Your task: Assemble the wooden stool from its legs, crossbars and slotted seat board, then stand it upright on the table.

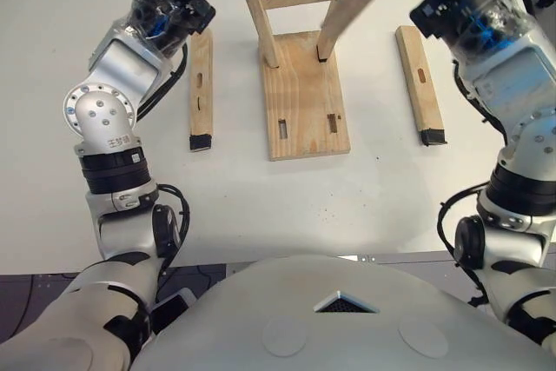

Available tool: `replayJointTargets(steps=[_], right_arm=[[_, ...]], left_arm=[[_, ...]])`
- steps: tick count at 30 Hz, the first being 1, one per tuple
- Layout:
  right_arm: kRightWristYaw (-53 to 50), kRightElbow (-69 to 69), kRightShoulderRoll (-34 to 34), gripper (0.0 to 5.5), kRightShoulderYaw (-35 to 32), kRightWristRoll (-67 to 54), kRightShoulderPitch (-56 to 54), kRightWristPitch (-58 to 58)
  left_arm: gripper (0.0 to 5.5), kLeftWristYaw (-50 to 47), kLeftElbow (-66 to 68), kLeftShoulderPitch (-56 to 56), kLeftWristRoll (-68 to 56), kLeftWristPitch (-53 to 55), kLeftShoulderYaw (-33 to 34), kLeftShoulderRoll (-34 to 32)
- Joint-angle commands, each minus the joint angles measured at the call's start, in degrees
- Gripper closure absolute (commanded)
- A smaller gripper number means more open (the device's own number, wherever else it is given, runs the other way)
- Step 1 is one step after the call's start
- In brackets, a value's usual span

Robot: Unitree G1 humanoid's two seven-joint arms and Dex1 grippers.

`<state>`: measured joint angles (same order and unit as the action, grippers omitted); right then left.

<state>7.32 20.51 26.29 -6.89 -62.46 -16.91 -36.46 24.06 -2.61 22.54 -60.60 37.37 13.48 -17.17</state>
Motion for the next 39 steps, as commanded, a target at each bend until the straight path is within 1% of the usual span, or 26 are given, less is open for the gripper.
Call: replayJointTargets(steps=[1, 5, 7, 11, 16, 20, 27, 39], right_arm=[[2.1, -5.3, 2.4, 5.1, 0.1, 17.7, 5.1, 10.1], [4.6, -15.0, 0.2, 5.1, 1.2, 29.6, 6.8, 18.6], [5.0, -18.4, -0.9, 5.1, 1.0, 32.9, 7.3, 20.9], [4.7, -20.1, -1.8, 5.1, -0.7, 37.1, 8.7, 23.1], [5.3, -19.3, -2.5, 5.1, -2.3, 38.6, 11.1, 22.7], [6.2, -19.7, -3.8, 5.1, -2.2, 38.9, 12.2, 22.9], [6.8, -18.3, -4.9, 5.1, -2.1, 41.2, 11.8, 25.0], [7.2, -17.0, -6.6, 5.1, -1.9, 42.1, 10.9, 24.4]], left_arm=[[3.32, -3.0, -0.4, -3.7, 6.7, -7.5, 1.7, 3.4], [3.32, -3.6, -0.4, -7.4, 10.5, -10.8, 0.7, 6.4], [3.32, -4.4, 1.4, -8.3, 12.0, -12.2, 1.3, 7.8], [3.32, -4.8, 3.1, -9.2, 13.8, -13.1, 1.9, 8.7], [3.32, -4.6, 3.7, -9.0, 14.9, -13.0, 2.2, 8.9], [3.32, -5.2, 4.2, -8.5, 15.5, -12.7, 2.4, 9.0], [3.32, -5.8, 4.2, -8.3, 16.1, -12.3, 2.4, 9.5], [3.32, -6.2, 4.5, -8.1, 16.7, -12.2, 2.5, 10.5]])
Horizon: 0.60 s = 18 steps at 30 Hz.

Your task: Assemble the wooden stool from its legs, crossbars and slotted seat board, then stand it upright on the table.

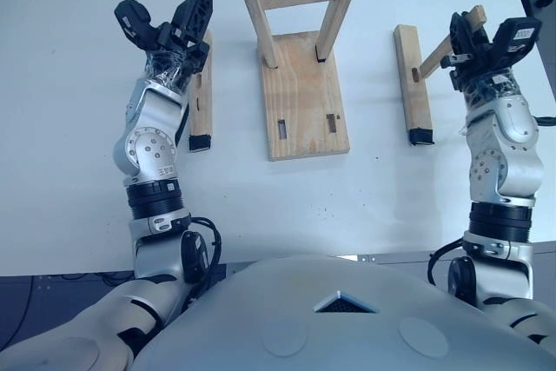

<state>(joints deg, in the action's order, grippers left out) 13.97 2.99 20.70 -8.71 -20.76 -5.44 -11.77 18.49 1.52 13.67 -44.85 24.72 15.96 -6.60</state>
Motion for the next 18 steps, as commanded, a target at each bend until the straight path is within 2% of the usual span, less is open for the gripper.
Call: replayJointTargets(steps=[1, 9, 18], right_arm=[[0.6, 0.2, -1.2, 5.1, 0.0, 0.6, -0.5, -0.3], [0.5, -4.1, -3.1, 5.1, 0.0, 1.8, 1.1, 0.4], [-3.2, -6.6, -9.2, 5.1, -0.6, 1.7, 5.8, 1.9]], left_arm=[[3.32, -0.6, 0.6, 0.8, 1.0, 0.5, 0.0, 0.0], [3.32, -0.8, 1.6, 1.3, 1.8, 0.7, 0.1, -0.2], [3.32, -1.4, 2.1, 1.5, 2.4, 1.7, 0.2, -0.8]])
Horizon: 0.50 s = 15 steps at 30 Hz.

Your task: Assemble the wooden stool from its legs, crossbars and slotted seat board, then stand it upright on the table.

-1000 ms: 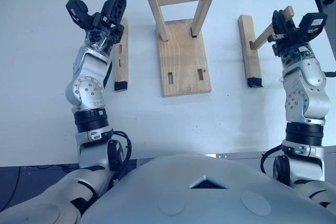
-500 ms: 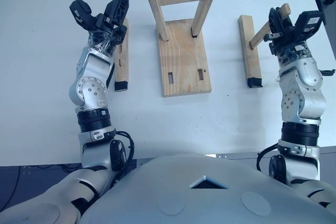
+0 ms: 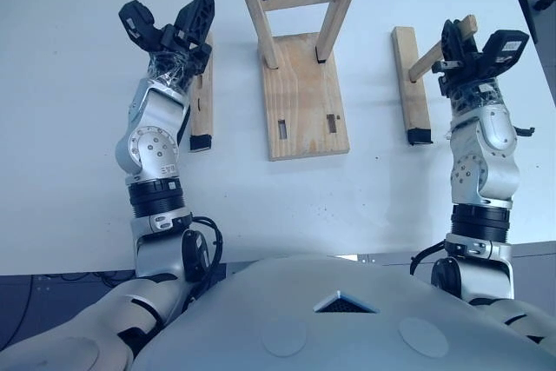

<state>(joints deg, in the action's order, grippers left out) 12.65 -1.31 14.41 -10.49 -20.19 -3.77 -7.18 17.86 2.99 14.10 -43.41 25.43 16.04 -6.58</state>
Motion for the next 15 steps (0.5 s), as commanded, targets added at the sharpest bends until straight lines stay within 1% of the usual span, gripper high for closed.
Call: replayJointTargets(steps=[1, 6, 12, 13, 15], right_arm=[[-2.5, -2.3, -3.5, 5.1, 1.7, 1.9, 4.8, -2.5], [-5.2, -2.0, -2.9, 5.1, 4.9, 8.2, 6.6, -3.1], [-4.5, -0.4, -1.6, 5.1, 3.6, 7.8, 6.5, -3.2], [-4.3, 0.9, -1.3, 4.81, 3.1, 7.4, 6.8, -3.2], [-3.6, 4.5, -0.3, 4.54, 2.1, 6.7, 7.4, -5.1]], left_arm=[[3.32, -0.9, 0.8, 1.2, 1.1, 1.1, 0.2, -0.8], [3.32, -1.0, 1.3, 1.7, 1.8, 1.6, 0.0, -0.9], [3.32, -1.5, 1.4, 1.7, 2.7, 1.3, 0.2, -0.4], [3.32, -1.7, 1.4, 1.6, 2.9, 1.2, 0.2, -0.2], [3.32, -1.9, 1.0, 1.2, 3.1, 1.0, 0.1, 0.2]])
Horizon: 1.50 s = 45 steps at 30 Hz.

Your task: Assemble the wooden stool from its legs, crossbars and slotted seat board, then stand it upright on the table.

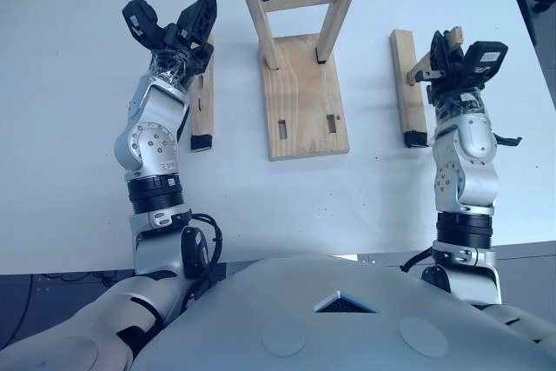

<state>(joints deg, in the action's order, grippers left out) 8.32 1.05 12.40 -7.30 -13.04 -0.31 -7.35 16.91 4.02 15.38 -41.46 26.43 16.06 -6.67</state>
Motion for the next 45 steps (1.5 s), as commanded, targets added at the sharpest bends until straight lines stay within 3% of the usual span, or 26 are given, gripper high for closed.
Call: replayJointTargets(steps=[1, 6, 11, 17, 23, 28, 32, 37, 42, 45], right_arm=[[1.3, 4.6, 2.6, 4.31, -1.5, -0.9, 4.2, -6.6], [4.8, 15.0, 7.5, 3.43, -2.6, -3.1, 7.4, -18.3], [4.4, 17.6, 8.1, 2.53, -1.3, -1.5, 11.0, -26.3], [3.4, 16.4, 6.9, 2.53, 0.2, 0.7, 12.0, -29.3], [3.7, 16.8, 6.6, 3.45, -0.1, 0.0, 11.0, -32.1], [3.2, 17.3, 4.4, 3.45, -4.2, -2.9, 8.5, -30.3], [4.9, 20.4, 2.2, 3.46, -10.4, -9.6, 3.4, -23.1], [13.7, 27.8, 7.2, 3.46, -14.3, -25.7, -3.8, -25.0], [19.4, 29.0, 15.9, 3.47, -16.9, -48.5, -11.2, -36.8], [21.1, 28.3, 18.8, 3.47, -14.9, -56.4, -13.8, -41.2]], left_arm=[[3.32, -1.1, -0.3, -0.5, 1.2, -0.1, 0.1, 0.5], [3.32, -3.3, -1.6, -1.6, 1.7, -2.3, 1.6, 1.7], [3.32, -4.1, -2.2, -3.1, 2.2, -2.8, 1.6, 2.4], [3.32, -4.2, -2.2, -3.0, 2.2, -2.6, 1.6, 2.6], [3.32, -4.1, -2.3, -3.1, 2.1, -2.7, 1.6, 2.7], [3.32, -1.0, -5.6, -3.5, 0.2, -0.4, -0.4, 2.1], [3.32, 5.3, -14.6, -4.9, -7.0, 6.7, -4.0, 0.7], [3.32, 9.3, -21.4, -2.9, -23.8, 19.1, -5.3, -1.3], [2.62, 9.6, -20.6, 1.8, -33.4, 23.1, -5.3, -1.5], [2.16, 10.5, -20.2, 5.2, -37.1, 24.2, -7.5, -0.1]])
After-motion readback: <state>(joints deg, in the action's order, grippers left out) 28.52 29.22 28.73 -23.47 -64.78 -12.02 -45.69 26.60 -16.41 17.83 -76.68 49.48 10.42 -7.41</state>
